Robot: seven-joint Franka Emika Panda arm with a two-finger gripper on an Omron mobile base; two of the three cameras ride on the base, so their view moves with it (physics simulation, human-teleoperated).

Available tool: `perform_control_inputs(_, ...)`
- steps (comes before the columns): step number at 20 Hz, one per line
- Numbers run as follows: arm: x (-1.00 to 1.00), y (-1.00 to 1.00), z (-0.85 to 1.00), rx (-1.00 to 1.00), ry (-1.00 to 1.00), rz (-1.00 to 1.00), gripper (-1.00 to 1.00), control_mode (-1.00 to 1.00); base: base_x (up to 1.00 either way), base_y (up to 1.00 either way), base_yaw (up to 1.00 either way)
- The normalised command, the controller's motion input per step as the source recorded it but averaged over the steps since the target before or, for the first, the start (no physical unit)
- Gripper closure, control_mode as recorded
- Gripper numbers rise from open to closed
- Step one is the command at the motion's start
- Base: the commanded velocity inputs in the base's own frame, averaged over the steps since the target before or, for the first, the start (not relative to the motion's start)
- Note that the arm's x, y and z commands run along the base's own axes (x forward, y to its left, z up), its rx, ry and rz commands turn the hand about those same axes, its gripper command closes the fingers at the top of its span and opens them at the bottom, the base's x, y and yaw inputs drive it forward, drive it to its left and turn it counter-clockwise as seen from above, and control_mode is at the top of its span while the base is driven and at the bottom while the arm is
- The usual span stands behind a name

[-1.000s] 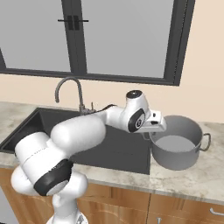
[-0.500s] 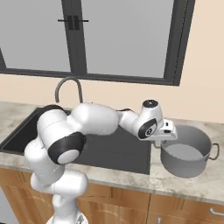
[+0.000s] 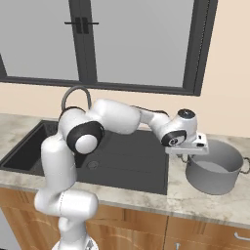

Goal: Dump the broccoli from the pot into the sink. Then turn on the water and wash the broccoli. Then turn off the water and put the broccoli back in the pot.

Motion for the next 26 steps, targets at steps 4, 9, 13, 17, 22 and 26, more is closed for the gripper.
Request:
perform_control_inputs(4,0.0,-0.03,-0.39,0.06,0.08,0.01,-1.0,-1.0,0.0,0.0,0.0)
perform_control_inputs(9,-0.07,0.03,-0.08,0.05,0.08,0.0,-1.0,-1.0,0.0,0.0,0.0)
perform_control_inputs(13,-0.19,0.3,0.04,0.0,0.06,0.0,-1.0,-1.0,0.0,0.0,0.0)
perform_control_inputs(17,-0.36,0.52,0.31,0.0,0.0,0.0,-1.0,-1.0,0.0,0.0,0.0)
perform_control_inputs(22,-0.48,0.76,0.52,-0.03,-0.09,0.0,-1.0,-1.0,0.0,0.0,0.0)
perform_control_inputs(26,-0.49,1.0,0.39,-0.1,-0.16,0.0,-1.0,-1.0,0.0,0.0,0.0)
